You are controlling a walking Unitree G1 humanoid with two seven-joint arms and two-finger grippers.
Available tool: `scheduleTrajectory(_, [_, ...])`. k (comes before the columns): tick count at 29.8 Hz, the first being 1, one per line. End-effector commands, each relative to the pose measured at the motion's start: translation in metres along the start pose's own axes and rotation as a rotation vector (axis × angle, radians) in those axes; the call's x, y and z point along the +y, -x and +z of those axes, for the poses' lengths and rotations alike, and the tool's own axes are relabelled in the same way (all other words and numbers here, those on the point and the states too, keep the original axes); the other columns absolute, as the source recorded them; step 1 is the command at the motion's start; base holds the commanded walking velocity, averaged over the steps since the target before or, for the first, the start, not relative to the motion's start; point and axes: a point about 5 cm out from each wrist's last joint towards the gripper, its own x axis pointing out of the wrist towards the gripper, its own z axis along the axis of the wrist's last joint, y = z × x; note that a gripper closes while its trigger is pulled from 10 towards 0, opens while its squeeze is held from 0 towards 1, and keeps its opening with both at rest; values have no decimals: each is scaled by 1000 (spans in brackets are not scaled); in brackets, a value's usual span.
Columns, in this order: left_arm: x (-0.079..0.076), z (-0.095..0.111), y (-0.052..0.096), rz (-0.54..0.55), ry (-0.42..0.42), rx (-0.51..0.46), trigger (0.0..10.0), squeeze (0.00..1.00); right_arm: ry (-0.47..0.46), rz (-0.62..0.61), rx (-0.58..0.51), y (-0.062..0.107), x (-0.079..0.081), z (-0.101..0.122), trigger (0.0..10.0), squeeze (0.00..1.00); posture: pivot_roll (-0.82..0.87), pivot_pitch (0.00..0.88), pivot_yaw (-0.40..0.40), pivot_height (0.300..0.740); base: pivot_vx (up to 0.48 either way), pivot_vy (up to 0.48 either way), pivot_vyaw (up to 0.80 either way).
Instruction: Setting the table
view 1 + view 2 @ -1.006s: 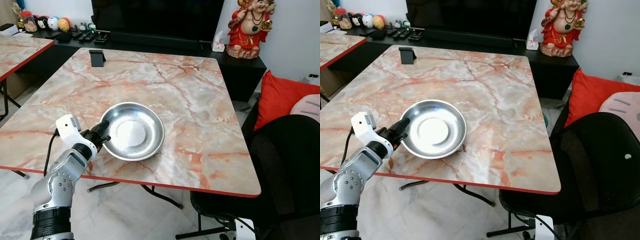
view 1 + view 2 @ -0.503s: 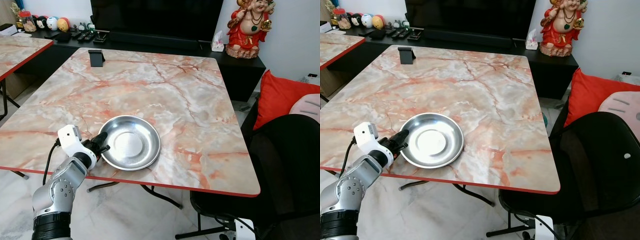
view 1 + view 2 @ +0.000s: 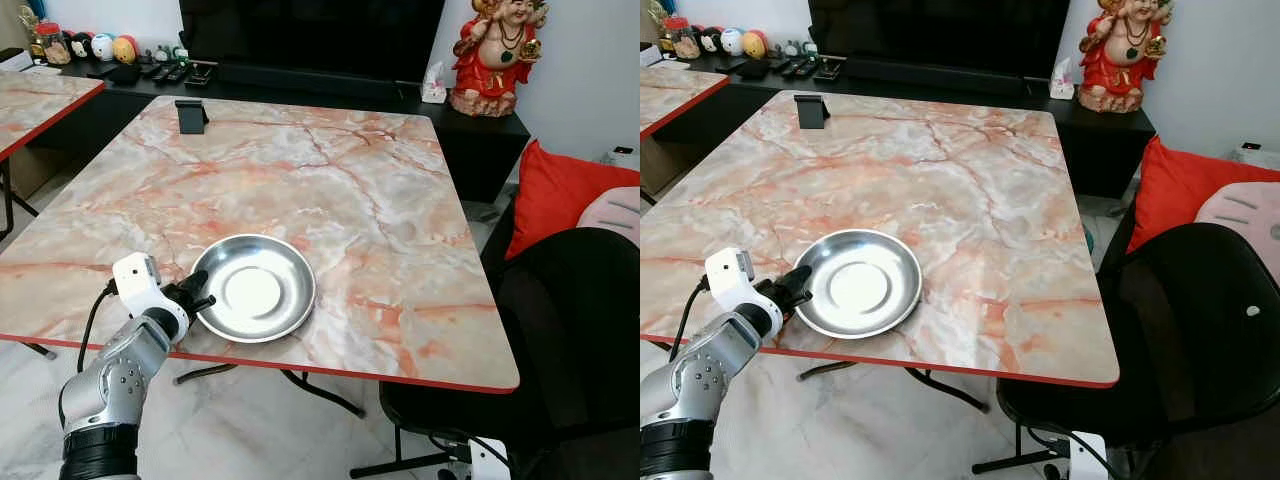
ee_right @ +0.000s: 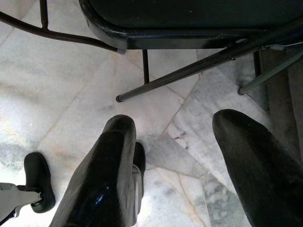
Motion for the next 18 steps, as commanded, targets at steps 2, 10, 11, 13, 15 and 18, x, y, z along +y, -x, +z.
scheduleTrajectory(2, [4,-9,-1,30,-35,52,10000,545,-5,-2,2,0,-1,-1,10000,0,107,0,-55,740,0,0,0])
scheduleTrajectory(10, [4,-10,0,25,-44,51,10000,824,-3,-10,-4,0,-2,1,10000,0,105,0,-56,740,0,0,0])
scheduleTrajectory(11, [4,-9,0,26,-47,49,10000,827,-3,-10,-5,0,-2,1,10000,0,107,0,-57,740,0,0,0])
scheduleTrajectory(13, [3,-8,0,23,-57,44,10000,831,-2,-11,-5,0,-2,1,10000,0,107,0,-57,740,0,0,0])
scheduleTrajectory(15, [2,-6,1,9,-73,30,10000,831,-1,-11,-6,0,-2,2,10000,0,109,0,-58,740,0,0,0])
scheduleTrajectory(18, [-2,-2,1,-15,-128,8,10000,827,1,-10,-5,0,-2,2,10000,0,109,0,-59,740,0,0,0])
